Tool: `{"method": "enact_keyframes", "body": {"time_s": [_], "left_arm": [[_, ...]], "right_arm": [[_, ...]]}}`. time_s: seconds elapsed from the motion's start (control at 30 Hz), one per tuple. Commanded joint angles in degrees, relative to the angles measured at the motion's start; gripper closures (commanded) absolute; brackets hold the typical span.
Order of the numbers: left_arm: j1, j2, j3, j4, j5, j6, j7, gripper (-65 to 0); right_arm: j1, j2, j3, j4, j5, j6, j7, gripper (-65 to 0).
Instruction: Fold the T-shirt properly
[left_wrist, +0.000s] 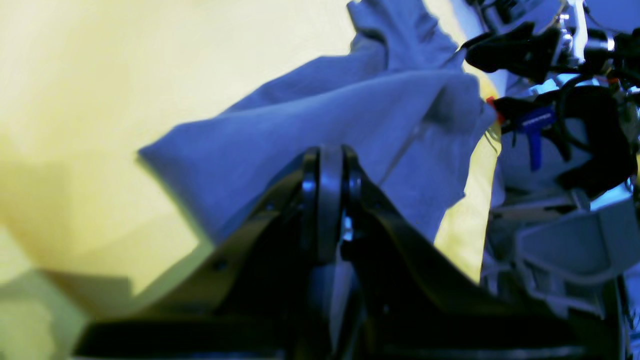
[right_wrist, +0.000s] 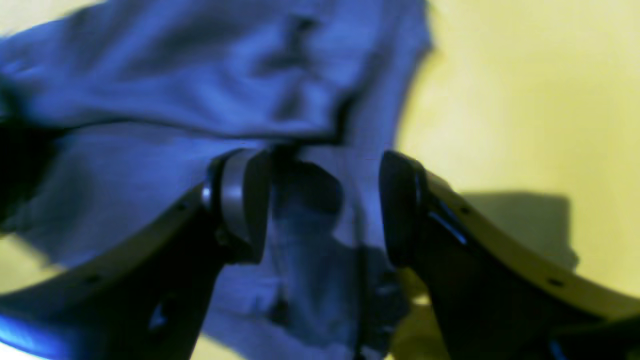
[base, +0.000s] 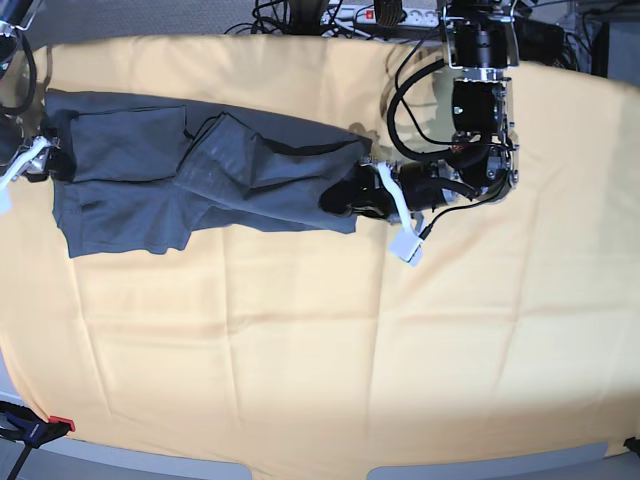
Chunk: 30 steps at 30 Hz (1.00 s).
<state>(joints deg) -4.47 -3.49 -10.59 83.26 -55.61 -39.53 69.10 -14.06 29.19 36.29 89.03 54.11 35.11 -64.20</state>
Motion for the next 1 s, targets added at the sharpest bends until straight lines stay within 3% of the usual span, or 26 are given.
{"method": "enact_keyframes", "body": {"time_s": [0.0, 0.13, 0.4, 0.6, 0.77, 0.97], "left_arm": [[-0.96, -0.37, -0.11, 1.01, -1.60, -0.04, -0.96, 0.0], [-0.98, -0.66, -0.11, 1.01, -1.62, 0.59, -0.52, 0.0], [-0.94, -0.63, -0.11, 1.01, -1.79, 0.55, -0.48, 0.0], [-0.94, -0.66, -0.11, 1.01, -1.79, 0.55, -0.09, 0.0], [-0.94, -0.59, -0.09, 1.01, -1.81, 0.55, -0.11, 0.0], [-0.94, -0.52, -0.09, 1.01, -1.81, 0.55, -0.11, 0.0]], "right_arm": [[0.42, 0.55, 0.57, 0.79, -0.59, -0.37, 1.77, -38.0], [0.44, -1.75, 0.57, 0.76, -4.96, -2.01, 2.10, -41.4], [0.59, -1.40, 1.25, -0.98, -4.61, -3.65, 2.10, -45.0], [0.52, -0.59, 8.96, -1.01, 2.97, -4.85, -0.33, -45.0], [0.26, 0.17, 8.92, -1.42, 3.13, -7.13, -0.15, -45.0], [2.91, 0.26, 6.82, -13.84, 9.68, -4.15, -0.17, -45.0]]}}
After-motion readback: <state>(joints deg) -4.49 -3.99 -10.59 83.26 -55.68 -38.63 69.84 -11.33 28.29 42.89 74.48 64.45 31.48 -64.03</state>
